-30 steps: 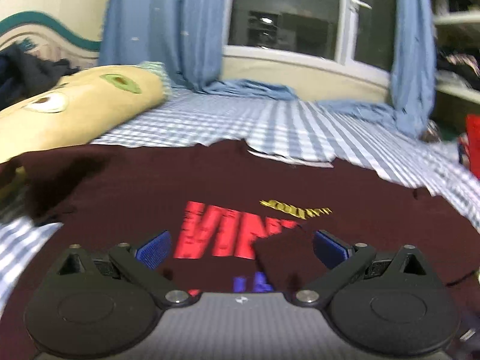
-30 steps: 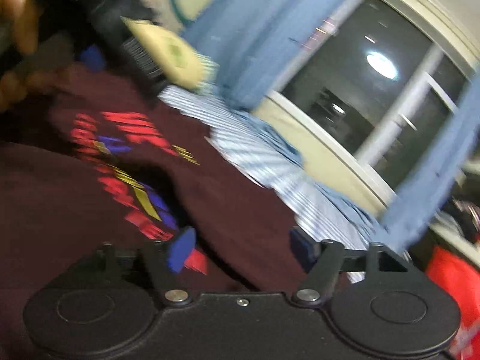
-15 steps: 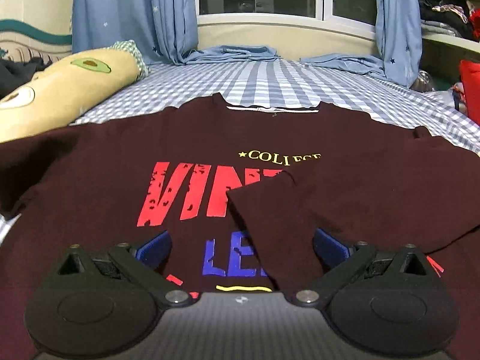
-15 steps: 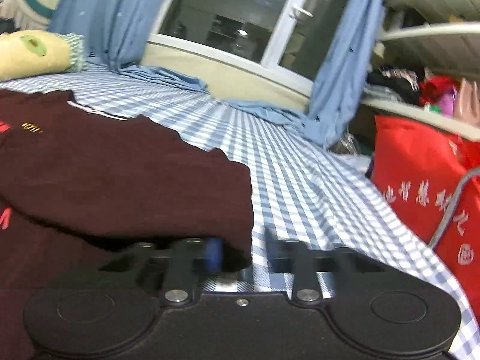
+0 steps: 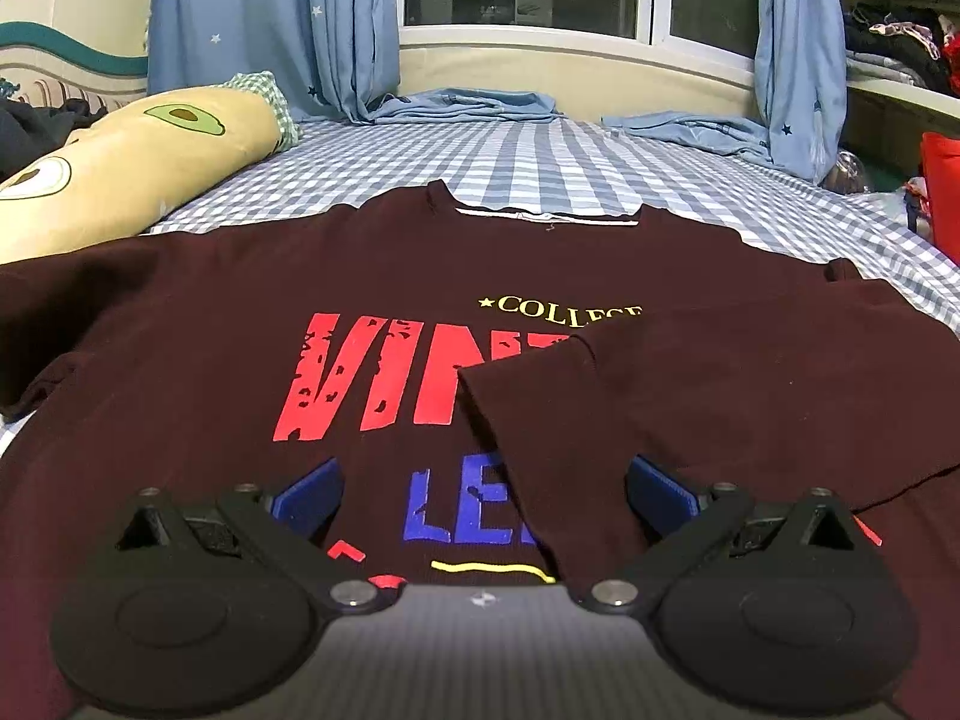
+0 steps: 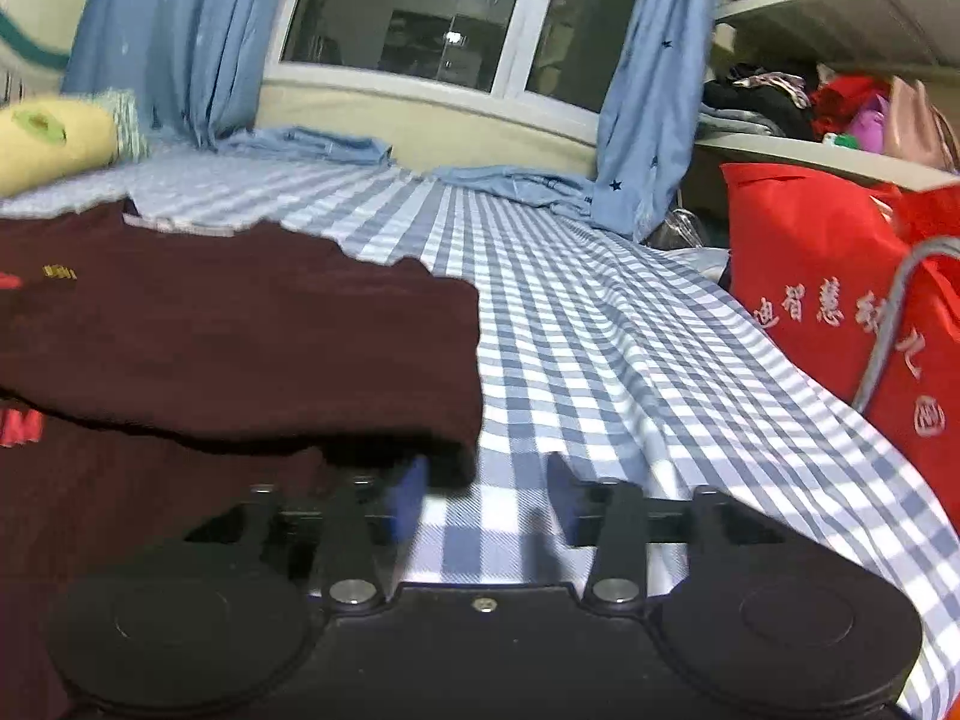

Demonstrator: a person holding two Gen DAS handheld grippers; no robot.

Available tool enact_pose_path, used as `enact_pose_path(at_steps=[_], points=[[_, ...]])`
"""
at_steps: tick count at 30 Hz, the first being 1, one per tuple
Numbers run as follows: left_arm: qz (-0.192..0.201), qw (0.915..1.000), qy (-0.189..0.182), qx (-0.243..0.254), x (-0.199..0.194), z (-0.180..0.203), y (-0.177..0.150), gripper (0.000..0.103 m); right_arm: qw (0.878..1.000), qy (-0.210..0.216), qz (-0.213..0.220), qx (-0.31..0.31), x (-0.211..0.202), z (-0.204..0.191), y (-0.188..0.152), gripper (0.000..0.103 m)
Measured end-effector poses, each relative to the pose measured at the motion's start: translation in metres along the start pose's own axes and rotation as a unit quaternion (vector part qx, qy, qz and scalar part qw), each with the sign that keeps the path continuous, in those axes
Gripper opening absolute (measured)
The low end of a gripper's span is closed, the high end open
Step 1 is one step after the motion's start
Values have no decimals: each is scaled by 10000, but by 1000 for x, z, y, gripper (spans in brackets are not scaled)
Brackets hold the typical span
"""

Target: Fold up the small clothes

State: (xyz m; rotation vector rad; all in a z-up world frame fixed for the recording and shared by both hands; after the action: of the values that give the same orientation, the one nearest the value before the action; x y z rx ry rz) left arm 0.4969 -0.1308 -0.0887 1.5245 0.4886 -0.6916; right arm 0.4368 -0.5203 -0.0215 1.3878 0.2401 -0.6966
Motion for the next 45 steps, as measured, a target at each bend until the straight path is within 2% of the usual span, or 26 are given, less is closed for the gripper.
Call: enact_pose_path(at_steps=[2, 4, 6, 9, 14, 16, 18, 20, 21, 22, 23, 25, 27, 28, 30, 31, 33, 35, 37, 39, 43, 44, 45], points=[[-2, 10000, -4, -3, 0, 0, 0, 103, 9997, 80, 198, 152, -11, 8, 9, 72], [-1, 10000, -7, -7, 0, 0, 0, 103, 9979, 321, 331, 457, -15, 13, 24, 88], [1, 10000, -16, -18, 0, 0, 0, 103, 9933, 756, 244, 839, -5, 14, 40, 92], [2, 10000, -30, -35, -1, -1, 0, 102, 9784, 1437, 50, 1484, 26, 15, 67, 92], [3, 10000, -55, -63, -1, -1, 0, 102, 9689, 1364, -571, 1982, 94, 22, 94, 71], [3, 10000, -53, -62, -1, -1, 0, 102, 9657, 1331, -871, 2052, 120, 25, 96, 60], [4, 10000, -55, -64, -1, -1, 0, 102, 9655, 1222, -1107, 2016, 142, 26, 94, 54], [4, 10000, -60, -69, -1, -1, 0, 102, 9559, 1454, -1466, 2090, 160, 22, 83, 29], [4, 10000, -65, -74, -1, -1, 0, 102, 9479, 1648, -1549, 2244, 165, 21, 81, 10], [4, 9999, -68, -78, 0, -1, 0, 102, 9435, 1723, -1531, 2380, 166, 24, 82, 6], [3, 9999, -71, -79, 0, -1, 0, 102, 9448, 1742, -1407, 2390, 163, 28, 86, 5], [-3, 9999, -70, -72, 0, 0, 1, 103, 9549, 1714, -1036, 2193, 153, 37, 99, 4], [-4, 10000, -59, -61, 1, -1, 1, 103, 9643, 1601, -920, 1900, 151, 42, 104, 4], [-5, 10000, -57, -58, 1, 0, 1, 103, 9692, 1435, -936, 1770, 154, 44, 102, 0], [-2, 10000, -60, -64, 1, 0, 1, 103, 9760, 983, -1013, 1661, 163, 56, 92, 0], [-2, 10000, -60, -62, 1, 0, 1, 103, 9751, 1000, -1007, 1703, 164, 62, 87, 0], [-4, 10000, -56, -57, 1, 0, 1, 103, 9656, 1359, -942, 2006, 155, 68, 80, 0], [-8, 10000, -48, -51, 0, 0, 0, 103, 9654, 1464, -845, 1986, 138, 67, 78, 11], [-5, 10000, -46, -50, 0, 0, 0, 103, 9654, 1604, -724, 1924, 119, 61, 79, 30], [-6, 10000, -48, -51, 0, 0, 0, 103, 9594, 1844, -618, 2042, 106, 56, 82, 36], [-6, 10000, -50, -53, 0, 0, 0, 103, 9419, 2135, -860, 2447, 105, 42, 81, 44], [-6, 10000, -51, -53, 0, 0, 0, 103, 9400, 2093, -945, 2524, 108, 40, 80, 44], [-6, 10000, -52, -55, 0, 0, 1, 103, 9382, 2058, -1026, 2588, 111, 39, 76, 39]])
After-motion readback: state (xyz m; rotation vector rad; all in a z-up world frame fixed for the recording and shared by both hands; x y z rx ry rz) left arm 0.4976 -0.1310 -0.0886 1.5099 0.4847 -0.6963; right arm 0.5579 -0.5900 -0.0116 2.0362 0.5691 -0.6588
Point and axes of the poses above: each gripper's, at about its wrist camera, not at the fingertips, and x roughly the way its jaws point, z to its right, y to its top, the point moved 9 cm from there along x, roughly the way its jaws point, and after that the axes turned 4 degrees about -z, right-handed, at the moved point
